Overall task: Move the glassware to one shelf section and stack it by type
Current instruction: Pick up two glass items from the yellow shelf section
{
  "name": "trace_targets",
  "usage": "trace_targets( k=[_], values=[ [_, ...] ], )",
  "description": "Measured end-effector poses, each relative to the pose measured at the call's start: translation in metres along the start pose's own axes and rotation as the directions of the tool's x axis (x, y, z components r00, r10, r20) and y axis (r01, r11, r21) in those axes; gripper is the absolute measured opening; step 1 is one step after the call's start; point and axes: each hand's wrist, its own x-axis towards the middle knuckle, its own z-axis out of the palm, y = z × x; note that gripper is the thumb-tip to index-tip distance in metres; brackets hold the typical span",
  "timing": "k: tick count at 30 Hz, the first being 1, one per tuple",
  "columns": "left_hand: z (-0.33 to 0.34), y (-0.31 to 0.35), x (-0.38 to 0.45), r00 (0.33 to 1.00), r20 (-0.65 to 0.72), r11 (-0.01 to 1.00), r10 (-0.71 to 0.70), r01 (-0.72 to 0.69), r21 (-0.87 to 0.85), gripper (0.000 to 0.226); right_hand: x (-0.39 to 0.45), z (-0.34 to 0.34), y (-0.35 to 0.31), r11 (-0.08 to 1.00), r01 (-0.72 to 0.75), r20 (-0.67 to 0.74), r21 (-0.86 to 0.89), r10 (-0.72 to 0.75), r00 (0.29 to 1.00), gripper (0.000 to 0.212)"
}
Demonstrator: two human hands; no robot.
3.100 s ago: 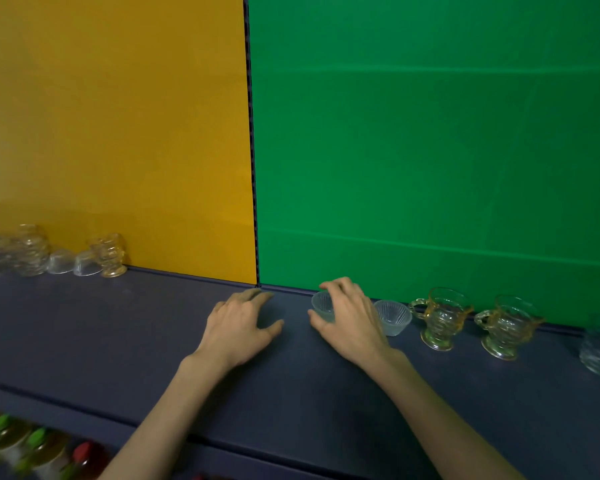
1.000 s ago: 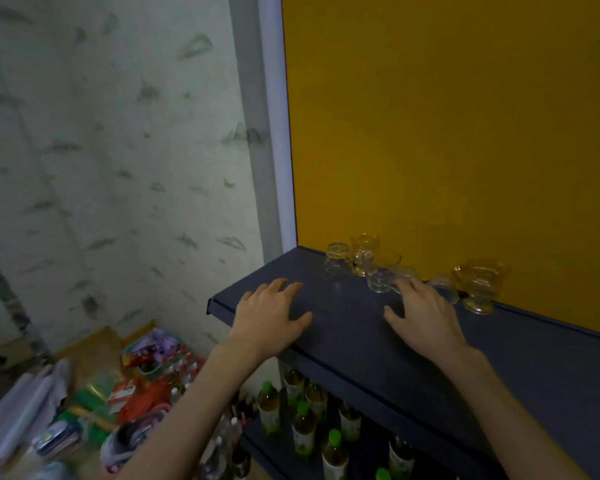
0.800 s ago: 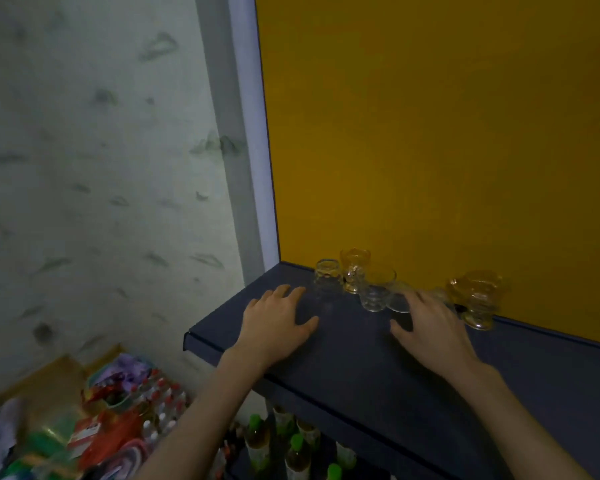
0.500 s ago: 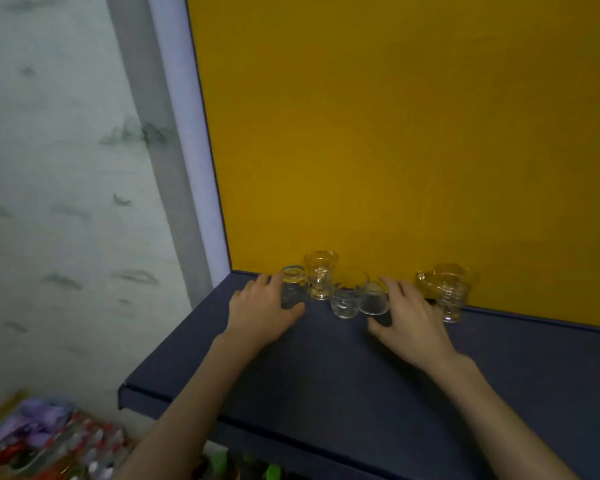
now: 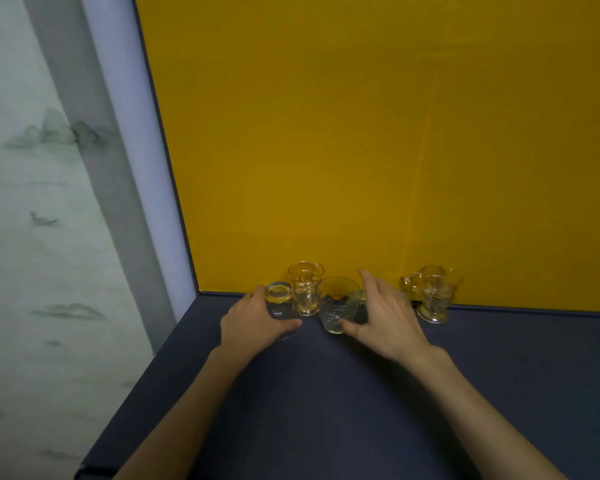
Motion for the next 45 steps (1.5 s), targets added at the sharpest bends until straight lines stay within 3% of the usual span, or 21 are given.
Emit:
trace_targets(
  k=[8, 13, 17, 20, 25, 32, 39, 45],
  values=[
    [0.000, -0.008, 0.000, 1.000, -0.002, 0.999, -0.005, 0.005, -0.038, 0.083, 0.013, 0.007, -0.012, 1.000, -0.021, 0.053, 0.018, 0.020, 0.998, 0.106],
    [-0.008, -0.015, -0.011, 0.997, -0.072, 1.000, -0.012, 0.010, -0.024, 0.079, 0.017, 0.010, -0.015, 0.999, -0.032, 0.057, 0.008, 0.031, 0.998, 0.105],
    [-0.020, -0.020, -0.017, 0.993, -0.099, 0.959, -0.068, 0.037, -0.281, 0.080, 0.020, 0.010, -0.014, 0.998, -0.051, 0.045, 0.027, 0.050, 0.998, 0.099],
    [-0.031, -0.022, -0.018, 0.992, -0.075, 0.844, -0.103, 0.047, -0.534, 0.075, 0.020, 0.011, -0.017, 0.999, -0.054, 0.041, 0.007, 0.053, 0.998, 0.095],
    [-0.037, -0.023, -0.020, 0.992, -0.016, 0.666, -0.128, 0.074, -0.742, 0.085, 0.018, 0.014, -0.019, 0.998, -0.059, 0.030, -0.029, 0.060, 0.998, 0.087],
    [-0.032, -0.019, -0.022, 0.994, -0.037, 0.626, -0.105, 0.038, -0.779, 0.081, 0.015, 0.015, -0.016, 0.994, -0.095, 0.059, 0.047, 0.092, 0.994, 0.096],
    [-0.025, -0.015, -0.016, 0.999, -0.013, 0.625, -0.041, 0.016, -0.781, 0.110, 0.003, 0.012, -0.013, 0.908, -0.229, 0.096, 0.352, 0.208, 0.973, 0.086],
    [-0.022, 0.007, -0.010, 0.997, 0.005, 0.608, 0.076, -0.042, -0.793, 0.096, -0.012, 0.001, -0.003, 0.850, -0.255, 0.043, 0.460, 0.266, 0.963, 0.085]
  ],
)
